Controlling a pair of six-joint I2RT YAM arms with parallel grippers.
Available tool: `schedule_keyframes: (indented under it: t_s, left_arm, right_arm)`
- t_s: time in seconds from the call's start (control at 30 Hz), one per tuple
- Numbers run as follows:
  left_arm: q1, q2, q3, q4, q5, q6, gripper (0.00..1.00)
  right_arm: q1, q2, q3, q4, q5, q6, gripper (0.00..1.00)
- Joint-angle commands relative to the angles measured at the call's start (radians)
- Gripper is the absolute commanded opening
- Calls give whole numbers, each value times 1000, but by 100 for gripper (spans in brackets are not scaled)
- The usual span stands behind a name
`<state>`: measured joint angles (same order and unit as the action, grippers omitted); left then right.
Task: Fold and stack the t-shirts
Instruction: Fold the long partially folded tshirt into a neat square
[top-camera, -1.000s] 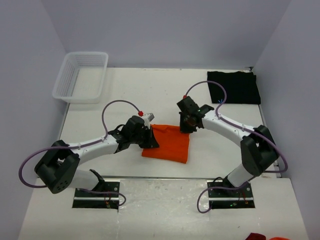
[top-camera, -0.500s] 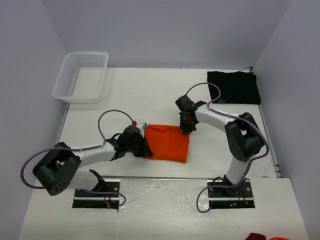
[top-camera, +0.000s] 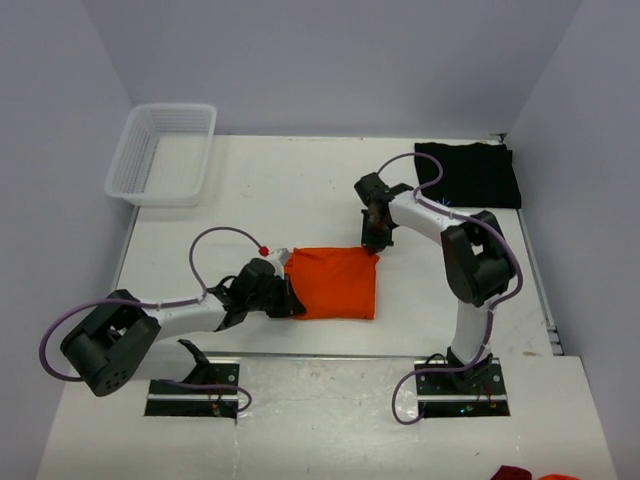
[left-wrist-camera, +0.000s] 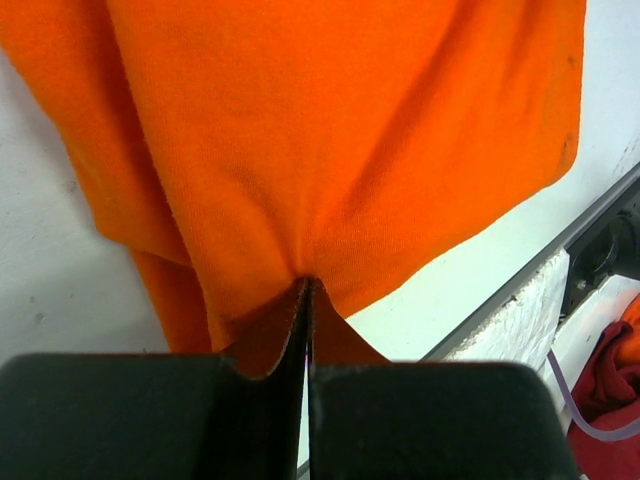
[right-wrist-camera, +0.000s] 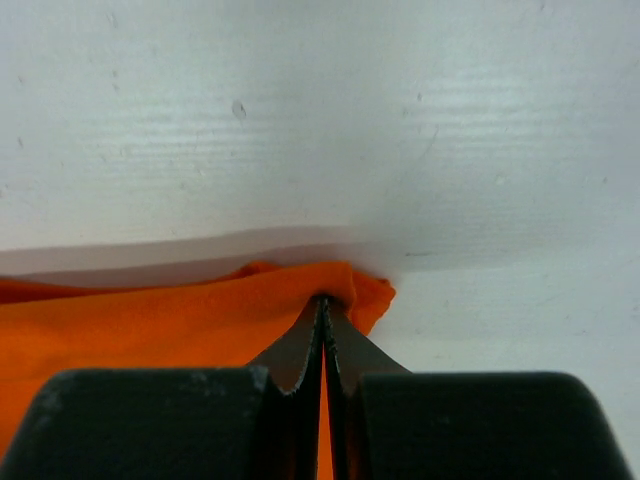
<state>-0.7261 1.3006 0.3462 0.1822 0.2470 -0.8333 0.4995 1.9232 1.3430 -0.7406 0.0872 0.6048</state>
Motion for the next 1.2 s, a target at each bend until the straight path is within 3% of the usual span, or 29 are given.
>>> schedule_keyframes:
  t_s: [0.0, 0.27, 0.47, 0.63, 0.9, 1.17]
  left_arm:
    - [-13, -3, -50, -50, -14, -9, 0]
    - [-32, -78, 37, -134, -51, 8, 0]
    - [-36, -120, 303, -350, -156, 92, 0]
    - [-33, 36, 560, -475, -209, 166, 0]
    - [-1, 256, 692, -466, -148, 214, 0]
    - [96, 331, 580, -238, 7, 249, 0]
  right_arm:
    - [-38, 33, 77, -8, 39, -33, 0]
    - [-58, 60, 208, -42, 31, -80, 0]
    - [-52, -174, 125, -59, 26, -91, 0]
    - [-21, -402, -73, -20, -81, -94, 0]
    - [74, -584, -370, 125, -233, -54, 0]
    - [108, -590, -554, 346, -435, -22, 0]
